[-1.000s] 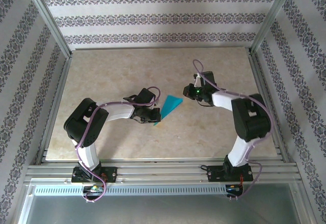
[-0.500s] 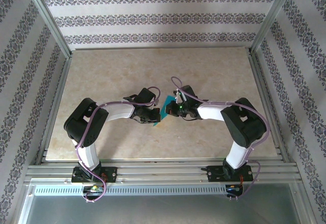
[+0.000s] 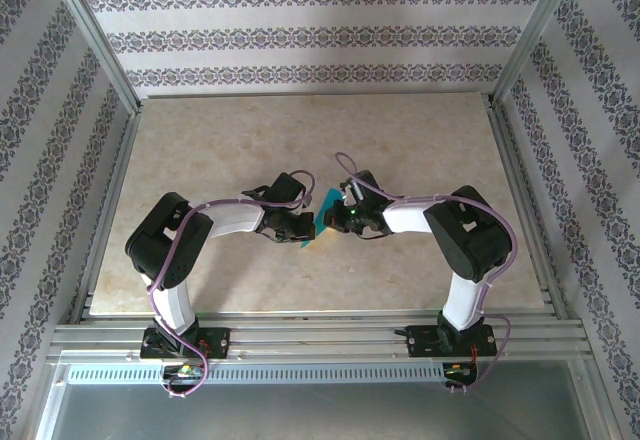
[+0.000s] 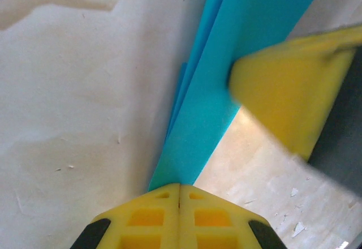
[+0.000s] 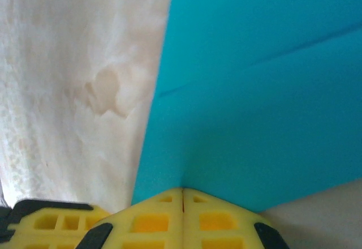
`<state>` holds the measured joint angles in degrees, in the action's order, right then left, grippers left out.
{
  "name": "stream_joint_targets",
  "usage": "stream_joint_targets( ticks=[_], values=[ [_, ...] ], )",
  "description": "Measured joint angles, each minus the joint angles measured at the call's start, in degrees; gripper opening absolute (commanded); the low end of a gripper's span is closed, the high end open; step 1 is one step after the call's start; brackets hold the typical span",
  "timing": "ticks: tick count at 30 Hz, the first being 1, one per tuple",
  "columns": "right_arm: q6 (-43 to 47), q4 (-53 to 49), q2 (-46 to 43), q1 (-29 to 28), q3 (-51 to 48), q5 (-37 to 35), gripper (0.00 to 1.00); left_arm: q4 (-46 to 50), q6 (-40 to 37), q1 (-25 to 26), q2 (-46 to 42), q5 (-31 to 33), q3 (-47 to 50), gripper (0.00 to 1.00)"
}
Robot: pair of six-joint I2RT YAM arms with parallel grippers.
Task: Fold a paper plane with a square sheet of paper (pick it up from the middle)
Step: Fold the wing for the fifth time at the center of the table.
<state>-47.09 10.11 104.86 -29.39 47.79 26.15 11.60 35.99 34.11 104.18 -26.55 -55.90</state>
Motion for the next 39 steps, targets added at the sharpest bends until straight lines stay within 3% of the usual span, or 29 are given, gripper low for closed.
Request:
stream_joint_targets(
  ticks=[8,15,21,27,32,39],
  values=[
    [3.8,-1.9,2.8,13.4,4.2,1.7,0.00,0.0,0.0,0.0,0.0,-0.2,0.0,0.00],
    [6.8,-7.0,0.2,20.5,6.2,-4.2,0.04,2.1,-0.2,0.0,0.0,-0.2,-1.1,0.03],
    [6.5,-13.2,-14.7,17.4,4.9,-8.3,0.30,6.8,-0.6,-0.1,-2.8,-0.2,-3.1,0.32],
    [1.0,-18.1,-23.8,11.3,2.0,-13.6,0.47,8.3,-1.7,-4.1,-14.2,1.4,-3.9,0.54],
    [-4.7,-25.2,-23.2,1.8,2.6,-19.7,0.59,9.6,-3.6,-11.0,-19.7,7.8,-2.5,0.78],
    [-10.8,-33.7,-11.3,-9.9,14.9,-27.7,0.62,10.3,-5.2,-16.6,-21.2,15.1,3.1,0.92]
  ],
)
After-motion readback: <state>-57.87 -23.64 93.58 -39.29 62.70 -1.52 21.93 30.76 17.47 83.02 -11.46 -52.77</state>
